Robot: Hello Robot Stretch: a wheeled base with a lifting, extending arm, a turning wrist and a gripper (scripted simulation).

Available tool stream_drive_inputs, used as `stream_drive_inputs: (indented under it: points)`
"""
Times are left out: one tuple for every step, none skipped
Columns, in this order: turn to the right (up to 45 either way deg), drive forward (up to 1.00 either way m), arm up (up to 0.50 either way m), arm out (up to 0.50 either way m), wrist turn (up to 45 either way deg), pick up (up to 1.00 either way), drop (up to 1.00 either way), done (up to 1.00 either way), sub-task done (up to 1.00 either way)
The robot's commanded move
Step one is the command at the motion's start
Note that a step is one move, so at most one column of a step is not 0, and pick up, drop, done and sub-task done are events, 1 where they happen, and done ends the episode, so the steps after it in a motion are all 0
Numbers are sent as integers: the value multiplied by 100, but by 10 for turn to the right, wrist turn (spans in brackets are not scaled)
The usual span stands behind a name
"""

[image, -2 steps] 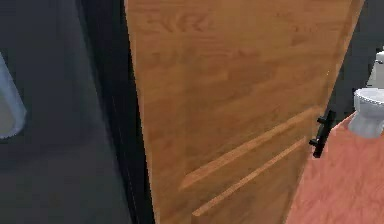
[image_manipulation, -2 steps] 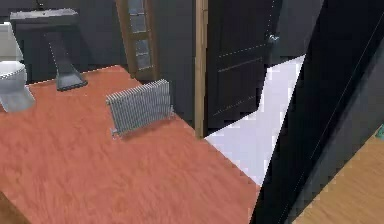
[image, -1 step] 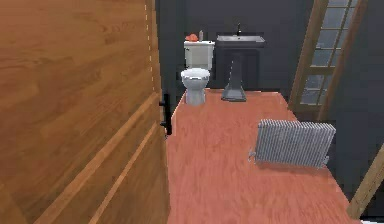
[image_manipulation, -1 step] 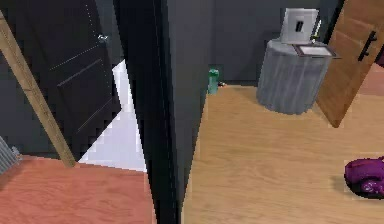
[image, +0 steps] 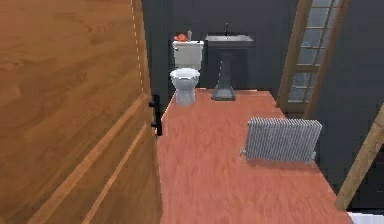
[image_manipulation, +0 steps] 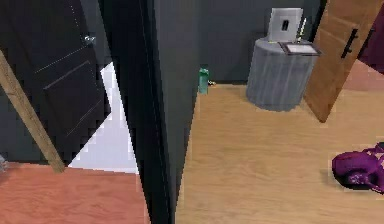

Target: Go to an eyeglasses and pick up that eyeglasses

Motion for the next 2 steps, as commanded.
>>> stream_drive_inputs:
  points:
    - [0,45,0,0,0,0,0,0,0]
    - [450,0,0,0,0,0,0,0,0]
